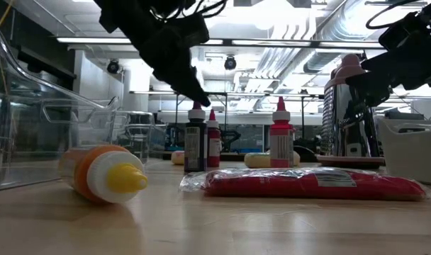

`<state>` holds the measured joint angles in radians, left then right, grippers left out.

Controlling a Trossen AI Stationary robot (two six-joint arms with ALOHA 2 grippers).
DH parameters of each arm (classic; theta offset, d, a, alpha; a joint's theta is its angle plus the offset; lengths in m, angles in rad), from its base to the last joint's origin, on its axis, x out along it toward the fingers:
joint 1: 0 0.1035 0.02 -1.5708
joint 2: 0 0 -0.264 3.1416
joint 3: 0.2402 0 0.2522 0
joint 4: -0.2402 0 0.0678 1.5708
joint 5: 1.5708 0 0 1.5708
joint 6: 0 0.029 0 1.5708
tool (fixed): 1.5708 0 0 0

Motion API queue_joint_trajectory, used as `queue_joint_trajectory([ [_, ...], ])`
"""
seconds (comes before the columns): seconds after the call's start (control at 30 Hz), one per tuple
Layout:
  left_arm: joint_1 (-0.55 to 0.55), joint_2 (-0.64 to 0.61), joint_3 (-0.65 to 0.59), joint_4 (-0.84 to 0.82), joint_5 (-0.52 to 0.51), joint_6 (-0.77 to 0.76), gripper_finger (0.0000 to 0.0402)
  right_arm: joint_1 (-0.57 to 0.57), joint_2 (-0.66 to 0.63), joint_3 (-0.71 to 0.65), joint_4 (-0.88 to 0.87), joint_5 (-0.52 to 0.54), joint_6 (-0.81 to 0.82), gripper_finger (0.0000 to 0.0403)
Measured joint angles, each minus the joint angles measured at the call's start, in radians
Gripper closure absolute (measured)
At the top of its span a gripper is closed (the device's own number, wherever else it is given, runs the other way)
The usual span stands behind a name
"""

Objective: Pick & Place Food Item
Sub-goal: Put the purple food coloring bottle into the top transparent bin

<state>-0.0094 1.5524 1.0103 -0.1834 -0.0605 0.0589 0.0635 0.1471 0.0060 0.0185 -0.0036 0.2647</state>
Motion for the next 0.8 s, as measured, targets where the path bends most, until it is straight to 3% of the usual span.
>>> queue_joint_trajectory([
  [0.8, -0.009, 0.053, -0.001, -0.079, 0.016, -0.036, 0.0205, 0.0, 0.0, 0.0, 0.0, 0.0, 0.0, 0.0209],
])
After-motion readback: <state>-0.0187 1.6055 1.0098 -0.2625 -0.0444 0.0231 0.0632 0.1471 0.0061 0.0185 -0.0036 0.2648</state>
